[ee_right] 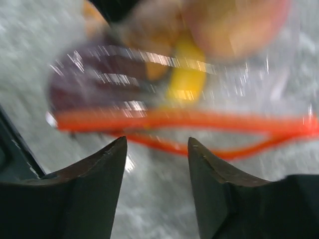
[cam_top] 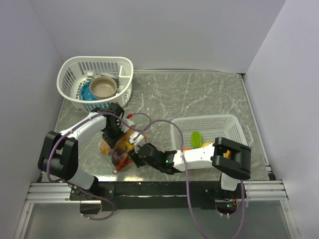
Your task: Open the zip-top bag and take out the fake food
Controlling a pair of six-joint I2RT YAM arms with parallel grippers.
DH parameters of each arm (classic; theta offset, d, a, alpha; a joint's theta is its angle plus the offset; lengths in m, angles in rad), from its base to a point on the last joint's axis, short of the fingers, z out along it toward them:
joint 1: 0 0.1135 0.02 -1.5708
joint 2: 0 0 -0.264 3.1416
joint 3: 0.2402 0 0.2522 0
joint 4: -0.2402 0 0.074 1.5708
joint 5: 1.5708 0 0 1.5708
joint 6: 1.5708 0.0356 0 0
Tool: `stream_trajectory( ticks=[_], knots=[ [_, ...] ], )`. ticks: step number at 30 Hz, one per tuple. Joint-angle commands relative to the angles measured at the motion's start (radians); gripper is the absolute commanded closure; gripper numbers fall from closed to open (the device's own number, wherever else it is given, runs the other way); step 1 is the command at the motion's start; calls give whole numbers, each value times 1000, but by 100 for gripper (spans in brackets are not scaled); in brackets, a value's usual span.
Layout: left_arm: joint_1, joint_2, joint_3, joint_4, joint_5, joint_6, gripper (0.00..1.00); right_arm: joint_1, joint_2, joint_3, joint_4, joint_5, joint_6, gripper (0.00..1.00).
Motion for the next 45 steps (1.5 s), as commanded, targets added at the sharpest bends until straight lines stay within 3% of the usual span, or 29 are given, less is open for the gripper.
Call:
stream_trajectory(
  ticks=[1,16,23,29,32,33,36,38,45],
  knots=[
    [-2,-12,-12,1,-9,-3,99,-2,42,84,112,16,-37,37],
    [-2,-18,-17,-13,-9,16,99,-68,230,172,115,75,17,36],
    [-2,-18,-6,-30,-2,16,99,-68,320,299,69,27,18,36],
    [-2,-38,-3,-42,-1,25,99,-69,319,255,41,38,57,55],
    [-2,-38,-2,-36,2,28,99,-68,258,180,27,65,64,72],
    [0,-36,3,-33,1,30,99,-68,241,166,18,79,69,83],
    [1,-21,8,-15,-22,33,99,-68,147,111,-26,58,73,96],
    [9,-10,6,2,-42,31,99,-68,62,75,-69,27,77,100],
    [12,19,9,22,-33,30,99,-68,-212,-35,-242,-169,95,100]
  ],
)
